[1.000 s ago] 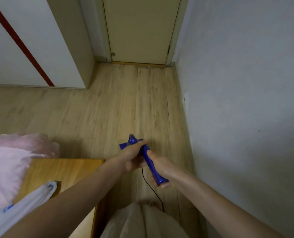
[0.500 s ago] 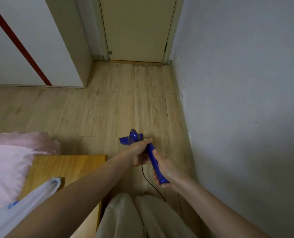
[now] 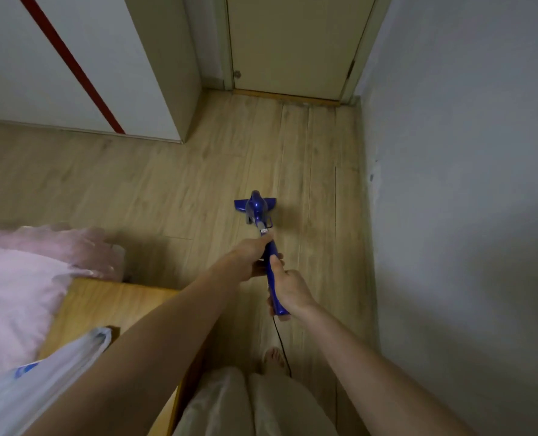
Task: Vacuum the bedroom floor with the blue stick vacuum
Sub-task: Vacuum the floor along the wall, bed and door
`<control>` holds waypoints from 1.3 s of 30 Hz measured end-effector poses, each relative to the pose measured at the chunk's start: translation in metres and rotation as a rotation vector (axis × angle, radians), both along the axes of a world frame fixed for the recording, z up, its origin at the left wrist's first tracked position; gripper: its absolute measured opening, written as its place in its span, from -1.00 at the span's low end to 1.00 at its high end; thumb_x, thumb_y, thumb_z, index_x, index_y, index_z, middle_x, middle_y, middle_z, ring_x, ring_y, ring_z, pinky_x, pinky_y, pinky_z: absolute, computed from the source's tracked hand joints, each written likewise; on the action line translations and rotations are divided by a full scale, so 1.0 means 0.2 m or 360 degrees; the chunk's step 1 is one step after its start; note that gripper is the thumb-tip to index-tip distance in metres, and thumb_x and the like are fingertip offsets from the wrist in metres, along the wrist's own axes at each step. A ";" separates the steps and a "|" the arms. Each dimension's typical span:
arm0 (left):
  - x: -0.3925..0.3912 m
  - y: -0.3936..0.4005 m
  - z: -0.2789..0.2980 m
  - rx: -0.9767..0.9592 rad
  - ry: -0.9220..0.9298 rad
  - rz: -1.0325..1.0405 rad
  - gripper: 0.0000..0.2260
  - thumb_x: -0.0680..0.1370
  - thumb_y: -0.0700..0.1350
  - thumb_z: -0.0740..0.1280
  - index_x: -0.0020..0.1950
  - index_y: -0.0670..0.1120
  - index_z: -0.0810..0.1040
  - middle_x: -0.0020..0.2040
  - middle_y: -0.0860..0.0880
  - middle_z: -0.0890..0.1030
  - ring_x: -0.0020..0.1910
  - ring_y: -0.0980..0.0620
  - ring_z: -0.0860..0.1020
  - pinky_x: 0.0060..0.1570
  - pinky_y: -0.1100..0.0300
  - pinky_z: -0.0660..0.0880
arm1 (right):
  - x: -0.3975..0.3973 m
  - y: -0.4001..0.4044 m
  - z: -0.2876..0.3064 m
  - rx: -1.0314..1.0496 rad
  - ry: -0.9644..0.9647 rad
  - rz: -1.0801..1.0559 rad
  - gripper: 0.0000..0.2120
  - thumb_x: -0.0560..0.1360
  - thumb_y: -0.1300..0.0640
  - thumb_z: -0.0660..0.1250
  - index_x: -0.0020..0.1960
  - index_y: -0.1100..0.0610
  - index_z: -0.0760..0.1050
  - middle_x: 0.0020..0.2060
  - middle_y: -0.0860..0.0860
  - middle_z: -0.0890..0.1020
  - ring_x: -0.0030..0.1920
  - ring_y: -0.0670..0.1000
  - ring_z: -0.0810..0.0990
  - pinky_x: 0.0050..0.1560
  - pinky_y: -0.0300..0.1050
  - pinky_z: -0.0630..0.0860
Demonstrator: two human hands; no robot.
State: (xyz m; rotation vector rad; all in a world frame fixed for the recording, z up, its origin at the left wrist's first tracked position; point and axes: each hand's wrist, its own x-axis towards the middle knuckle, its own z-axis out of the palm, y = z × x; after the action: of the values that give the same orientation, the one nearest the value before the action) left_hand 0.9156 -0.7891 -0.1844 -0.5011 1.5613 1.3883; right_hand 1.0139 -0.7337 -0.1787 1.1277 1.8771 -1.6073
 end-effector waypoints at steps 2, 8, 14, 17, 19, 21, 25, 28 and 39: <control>-0.06 0.07 -0.04 -0.0009 -0.0008 0.0010 -0.71 0.62 -0.01 0.27 0.12 -0.25 0.48 -0.19 -0.16 0.60 -0.25 -0.08 0.60 -0.03 0.00 0.58 | -0.06 0.07 -0.02 0.0040 -0.0003 0.0044 -0.48 0.63 -0.23 -0.04 -0.21 0.14 0.40 -0.36 0.02 0.48 -0.39 -0.05 0.47 -0.29 -0.18 0.44; -0.18 0.22 -0.08 0.0033 -0.0030 0.0022 -0.78 0.63 -0.05 0.25 -0.04 -0.21 0.45 -0.13 -0.16 0.57 -0.19 -0.10 0.58 0.05 -0.04 0.55 | -0.18 0.24 -0.07 0.0109 -0.0034 0.0115 -0.46 0.63 -0.24 -0.07 -0.22 0.14 0.39 -0.39 0.03 0.49 -0.43 -0.03 0.49 -0.37 -0.19 0.47; -0.19 0.28 -0.09 0.0041 -0.0054 0.0004 -0.79 0.63 -0.06 0.25 0.02 -0.22 0.44 -0.13 -0.17 0.57 -0.20 -0.10 0.58 -0.12 0.03 0.56 | -0.18 0.30 -0.06 0.0131 -0.0081 0.0170 -0.47 0.62 -0.25 -0.08 -0.19 0.14 0.38 -0.37 0.04 0.49 -0.46 -0.03 0.49 -0.50 -0.24 0.41; -0.18 0.30 -0.07 0.0042 -0.0032 -0.0015 -0.77 0.63 -0.04 0.24 0.05 -0.22 0.44 -0.14 -0.17 0.58 -0.19 -0.10 0.59 -0.09 0.03 0.56 | -0.17 0.32 -0.01 0.0149 -0.0073 0.0176 -0.47 0.63 -0.25 -0.07 -0.17 0.15 0.38 -0.37 0.05 0.50 -0.46 -0.03 0.50 -0.49 -0.24 0.43; -0.18 0.30 -0.04 0.0058 -0.0013 -0.0042 -0.77 0.62 -0.03 0.24 0.07 -0.21 0.44 -0.13 -0.17 0.59 -0.14 -0.10 0.59 -0.06 0.03 0.57 | -0.17 0.34 0.05 0.0117 -0.0063 0.0157 -0.46 0.63 -0.24 -0.06 -0.08 0.20 0.41 -0.36 0.07 0.50 -0.46 -0.02 0.50 -0.45 -0.22 0.46; -0.16 0.28 0.00 0.0082 -0.0003 -0.0110 -0.77 0.61 -0.01 0.25 0.06 -0.19 0.46 -0.13 -0.15 0.60 -0.09 -0.09 0.59 -0.04 0.06 0.56 | -0.15 0.34 0.13 0.0044 -0.0076 0.0121 -0.44 0.63 -0.23 -0.04 0.12 0.26 0.41 -0.36 0.09 0.52 -0.51 -0.05 0.50 -0.53 -0.28 0.42; -0.14 0.15 0.12 0.0135 0.0010 -0.0240 -0.80 0.58 -0.02 0.28 0.02 -0.16 0.50 -0.18 -0.12 0.63 -0.13 -0.05 0.59 0.00 0.08 0.55 | -0.10 0.23 0.30 -0.0112 -0.0076 0.0055 -0.49 0.64 -0.20 -0.03 0.21 0.23 0.37 -0.34 0.08 0.53 -0.51 -0.08 0.51 -0.54 -0.29 0.44; -0.17 0.00 0.18 0.0102 0.0016 -0.0386 -0.81 0.57 -0.04 0.29 0.03 -0.16 0.49 -0.21 -0.10 0.62 -0.18 -0.03 0.59 -0.05 0.10 0.55 | -0.08 0.04 0.38 -0.0271 -0.0044 -0.0156 -0.61 0.64 -0.20 0.00 0.04 0.11 0.38 -0.38 0.04 0.53 -0.49 -0.08 0.52 -0.34 -0.20 0.49; -0.60 -0.20 0.23 0.0077 -0.0068 -0.0840 -0.74 0.56 0.00 0.31 0.10 -0.17 0.51 -0.19 -0.11 0.64 -0.24 0.00 0.62 -0.19 0.18 0.57 | -0.44 -0.34 0.36 -0.0428 -0.0077 -0.0680 -0.56 0.60 -0.25 0.07 0.15 0.10 0.40 -0.16 0.10 0.63 -0.31 0.00 0.60 -0.57 -0.30 0.37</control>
State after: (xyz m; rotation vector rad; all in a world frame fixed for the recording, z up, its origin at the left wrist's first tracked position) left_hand 0.7946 -0.8282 -0.1392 -0.0729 1.4822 0.9975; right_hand 0.9251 -0.8014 -0.1074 1.4963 1.3950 -1.9646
